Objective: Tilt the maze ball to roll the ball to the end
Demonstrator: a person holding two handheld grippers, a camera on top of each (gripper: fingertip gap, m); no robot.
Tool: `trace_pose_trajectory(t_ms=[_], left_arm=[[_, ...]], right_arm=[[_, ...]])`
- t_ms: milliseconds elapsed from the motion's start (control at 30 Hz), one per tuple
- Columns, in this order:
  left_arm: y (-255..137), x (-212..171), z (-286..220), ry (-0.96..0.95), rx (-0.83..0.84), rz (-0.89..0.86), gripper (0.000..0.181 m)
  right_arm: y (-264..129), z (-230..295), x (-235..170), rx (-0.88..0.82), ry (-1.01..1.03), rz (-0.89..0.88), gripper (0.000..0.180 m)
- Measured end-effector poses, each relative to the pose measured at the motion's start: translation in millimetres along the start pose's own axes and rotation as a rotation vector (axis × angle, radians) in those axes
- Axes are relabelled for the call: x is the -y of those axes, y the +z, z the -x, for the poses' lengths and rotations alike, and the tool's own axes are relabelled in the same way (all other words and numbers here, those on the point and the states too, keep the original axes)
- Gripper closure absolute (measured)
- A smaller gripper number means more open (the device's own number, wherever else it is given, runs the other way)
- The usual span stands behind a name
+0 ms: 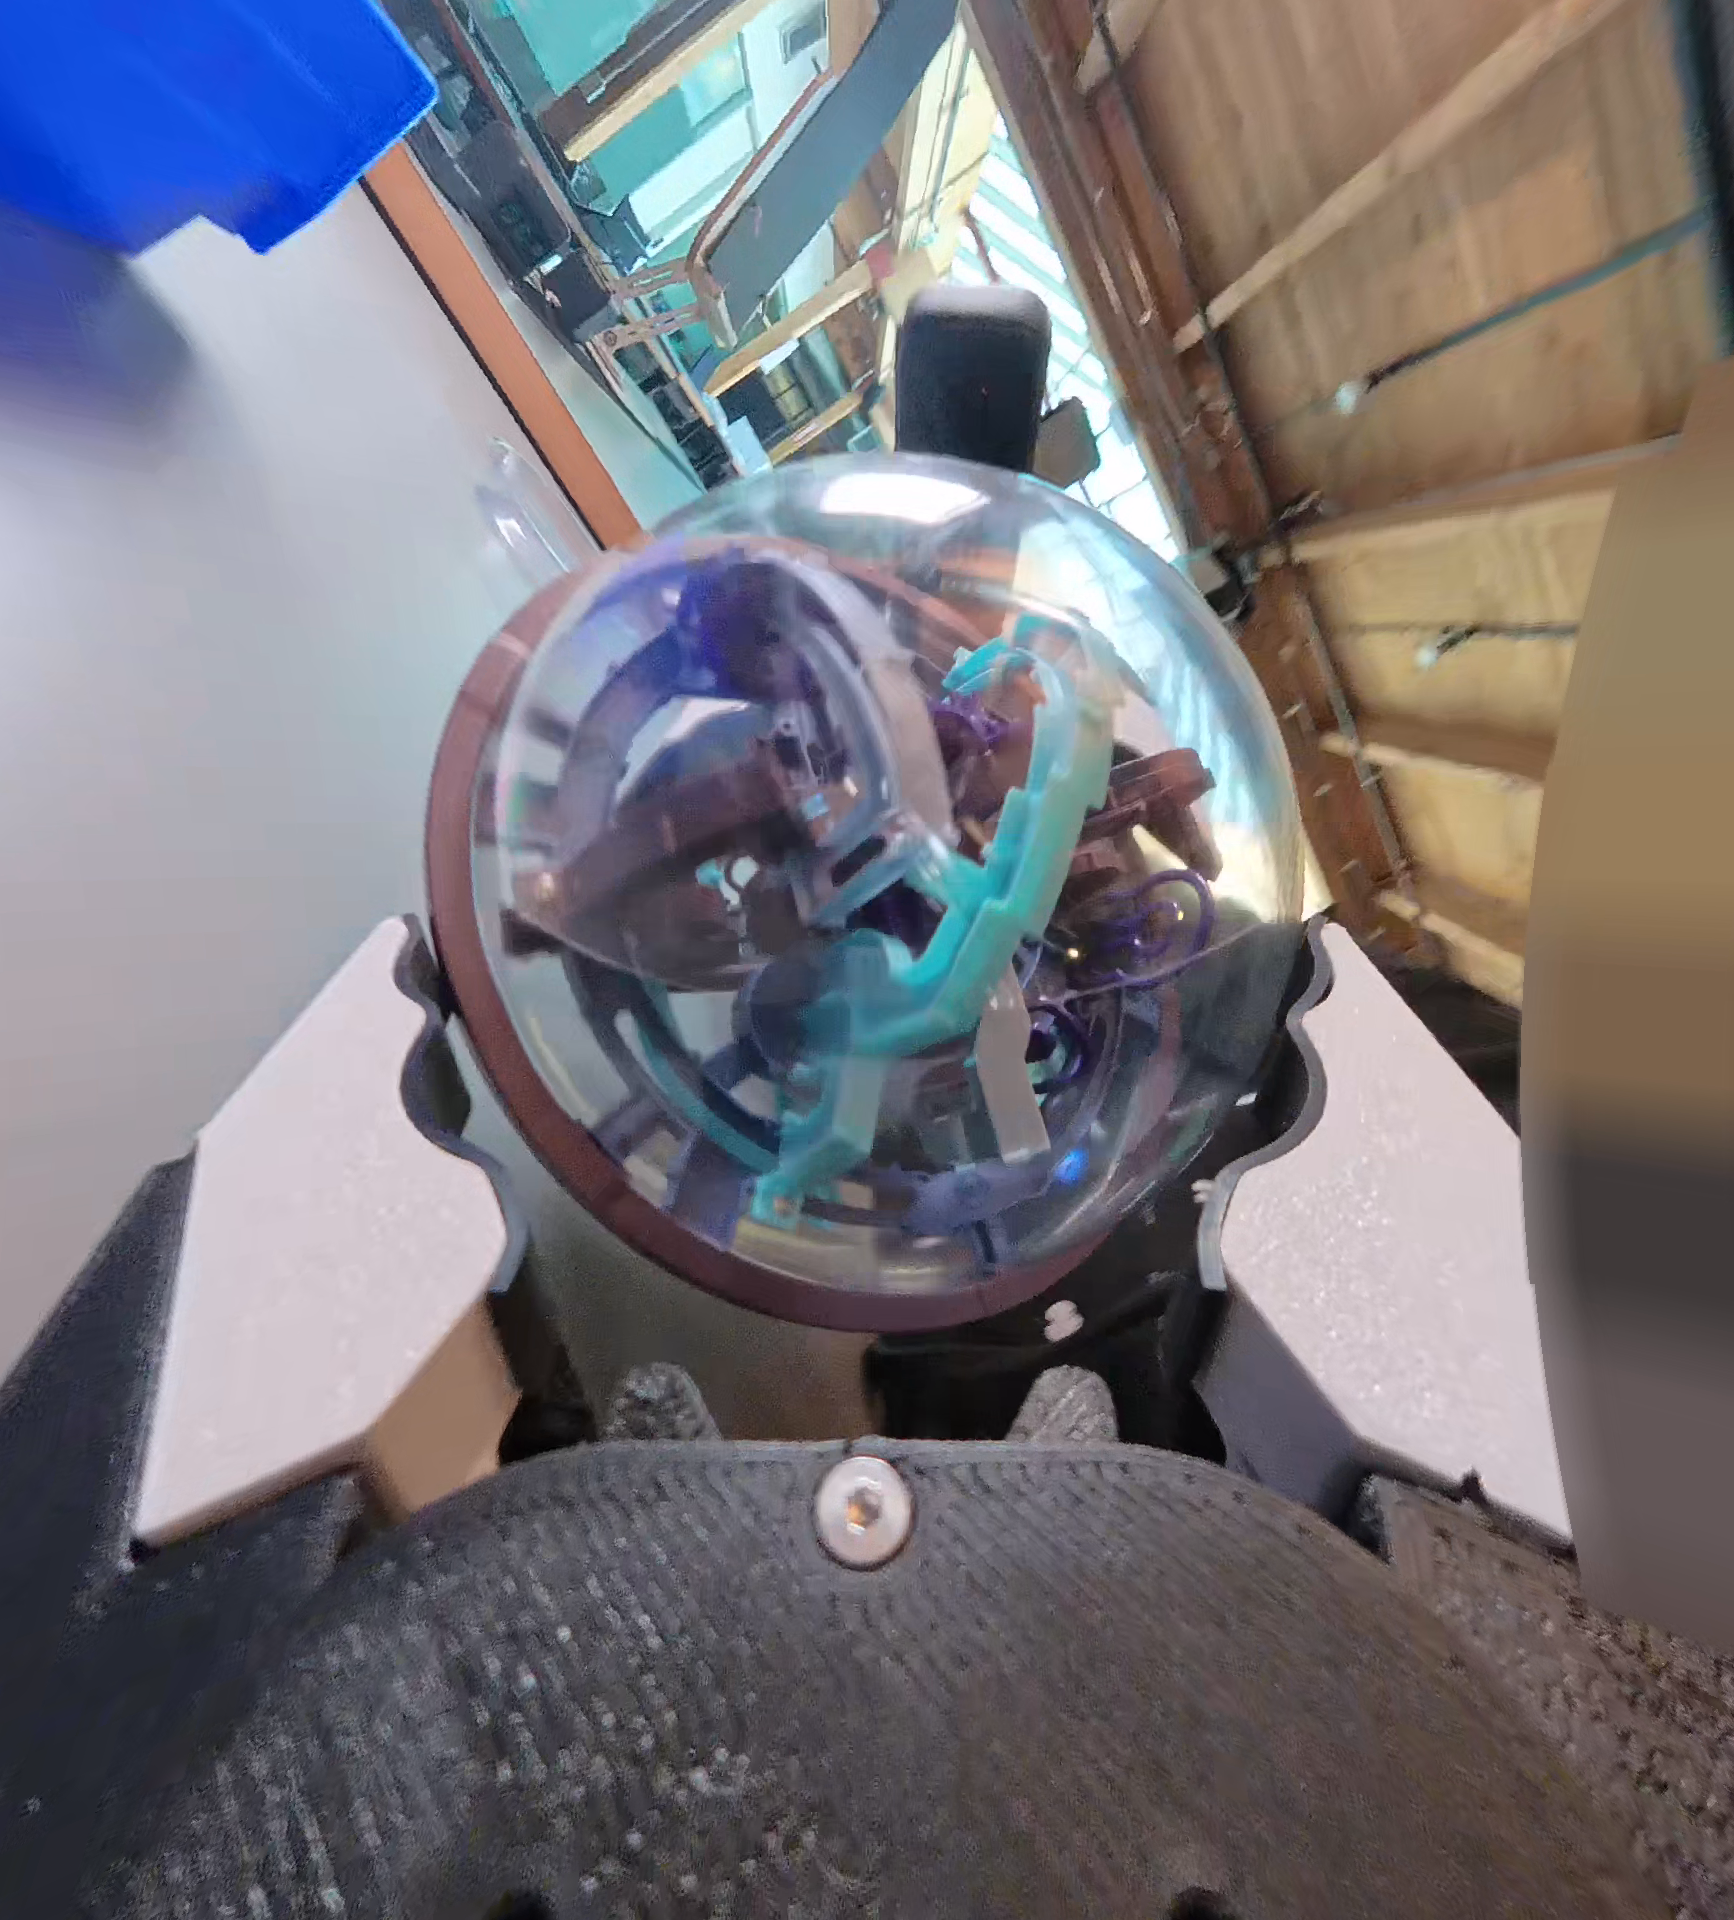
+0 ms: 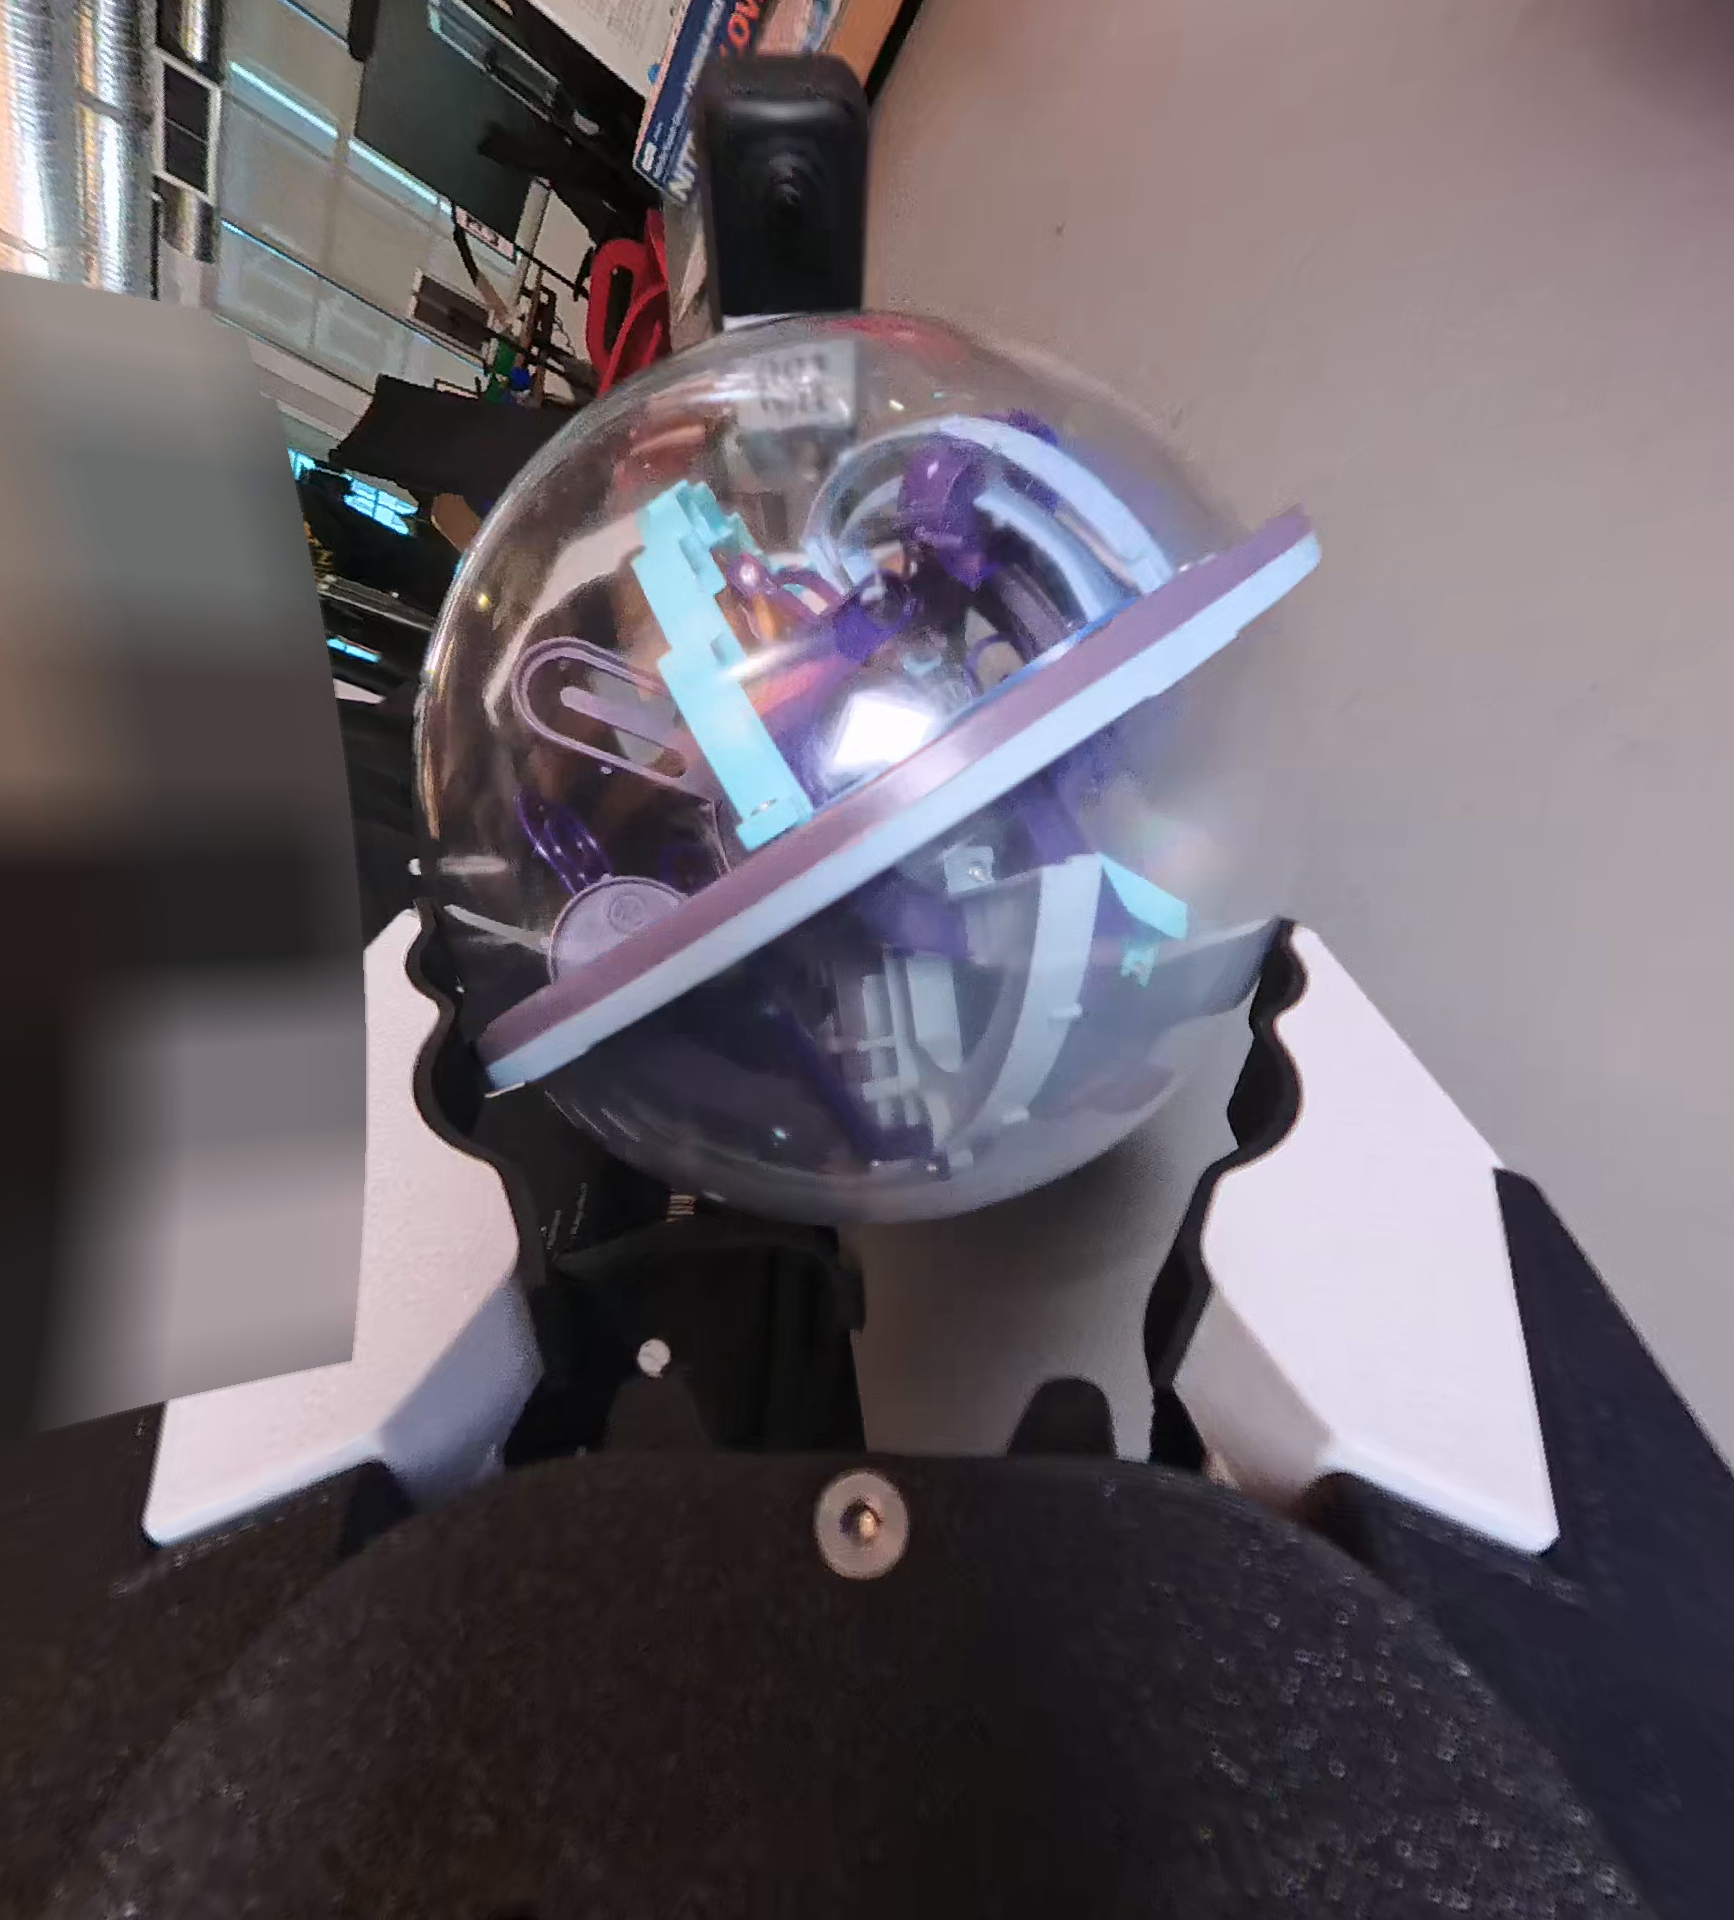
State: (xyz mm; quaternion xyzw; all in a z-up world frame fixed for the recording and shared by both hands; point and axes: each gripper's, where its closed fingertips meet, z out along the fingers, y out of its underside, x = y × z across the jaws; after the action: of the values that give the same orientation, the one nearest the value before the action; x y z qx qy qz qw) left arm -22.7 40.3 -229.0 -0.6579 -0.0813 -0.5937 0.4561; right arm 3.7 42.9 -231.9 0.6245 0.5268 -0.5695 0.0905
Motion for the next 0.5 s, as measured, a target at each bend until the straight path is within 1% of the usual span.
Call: trace_pose_trajectory(t_ms=[33, 100, 167, 233, 267, 300, 400, 500], left_arm=[[-0.3, -0.9, -0.6, 0.053, 0.014, 0.023, 0.028], [-0.2, -2.7, -3.6, 0.184, 0.042, 0.071, 0.035], [3.8, -13.8, -7.0, 0.274, 0.046, 0.171, 0.042], [10.1, -31.1, -1.8, 0.299, 0.061, 0.289, 0.037], [13.3, -36.8, -2.2, 0.284, 0.046, 0.317, 0.033], [15.1, -39.2, -1.4, 0.275, 0.039, 0.326, 0.031], [15.0, -32.4, 1.3, 0.267, 0.027, 0.294, 0.032], [15.0, -29.7, 2.3, 0.235, 0.004, 0.272, 0.032]], right_arm=[[0.0, -0.3, -2.5, 0.009, 0.027, 0.015, 0.034], [-0.1, -2.6, -6.2, 0.021, 0.088, 0.038, 0.031], [1.4, -6.2, -12.0, 0.013, 0.12, 0.08, 0.033], [4.4, -9.5, -14.7, -0.001, 0.133, 0.098, 0.035], [5.1, -9.5, -13.3, 0.001, 0.143, 0.093, 0.036], [4.7, -10.5, -10.8, -0.004, 0.145, 0.082, 0.037], [2.2, -12.9, -1.8, -0.025, 0.113, 0.024, 0.041], [-6.2, -10.3, 9.4, -0.035, 0.0, -0.049, 0.052]])
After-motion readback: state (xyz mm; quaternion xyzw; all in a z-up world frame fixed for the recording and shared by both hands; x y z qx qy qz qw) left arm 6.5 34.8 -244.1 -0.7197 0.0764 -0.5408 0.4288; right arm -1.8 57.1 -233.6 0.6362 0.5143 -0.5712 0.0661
